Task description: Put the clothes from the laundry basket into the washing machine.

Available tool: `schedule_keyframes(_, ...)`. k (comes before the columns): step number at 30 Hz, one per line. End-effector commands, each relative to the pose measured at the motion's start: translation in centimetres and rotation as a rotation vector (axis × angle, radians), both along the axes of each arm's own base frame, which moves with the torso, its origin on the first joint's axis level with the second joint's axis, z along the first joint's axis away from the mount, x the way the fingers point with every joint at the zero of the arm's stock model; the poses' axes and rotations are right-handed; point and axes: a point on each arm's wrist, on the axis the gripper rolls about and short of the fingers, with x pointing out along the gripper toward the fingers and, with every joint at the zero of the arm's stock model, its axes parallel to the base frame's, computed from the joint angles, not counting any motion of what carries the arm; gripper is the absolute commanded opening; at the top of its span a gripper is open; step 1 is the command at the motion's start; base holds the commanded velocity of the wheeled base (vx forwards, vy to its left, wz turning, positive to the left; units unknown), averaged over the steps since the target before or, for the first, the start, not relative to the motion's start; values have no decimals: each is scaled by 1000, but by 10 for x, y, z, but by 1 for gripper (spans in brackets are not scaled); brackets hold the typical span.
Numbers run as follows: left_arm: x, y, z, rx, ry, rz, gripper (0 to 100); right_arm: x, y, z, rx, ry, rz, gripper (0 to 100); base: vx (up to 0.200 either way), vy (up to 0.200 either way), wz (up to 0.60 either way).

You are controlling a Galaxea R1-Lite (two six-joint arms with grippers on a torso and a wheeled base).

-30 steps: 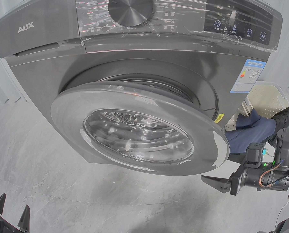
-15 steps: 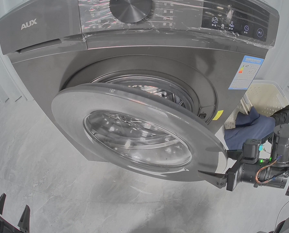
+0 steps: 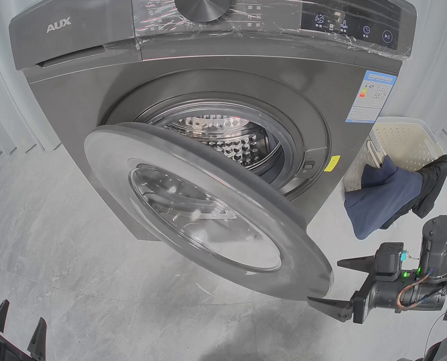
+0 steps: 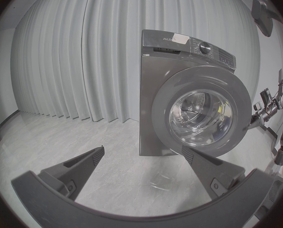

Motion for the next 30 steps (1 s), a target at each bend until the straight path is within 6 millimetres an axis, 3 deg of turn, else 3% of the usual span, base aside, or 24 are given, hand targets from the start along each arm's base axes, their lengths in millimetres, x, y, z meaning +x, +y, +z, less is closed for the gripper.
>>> schedule_keyframes(1,0,0,-4,1,2,1,100,-18,-19,-12,-36,21,-17,100,0,0,0)
schedule_keyframes(4,0,0,-4,1,2,1,100,-17,-34,-24,-96,42,-82,100,0,0,0)
schedule_keyframes(9,0,0,-4,1,2,1,100,14,-48,-15,-99,2,-219,100,0,0,0)
schedule_keyframes(17,0,0,-4,-1,2,1,100,59,-21,6,-43,-45,-215,100,0,0,0)
schedule_keyframes(21,0,0,-4,1,2,1,100,60,-9,4,-35,-32,-195,100,0,0,0)
schedule_keyframes(27,0,0,-4,1,2,1,100,33,7,-11,-70,21,-67,100,0,0,0)
schedule_keyframes(30,0,0,-4,1,2,1,100,18,7,-8,-58,10,-29,100,0,0,0)
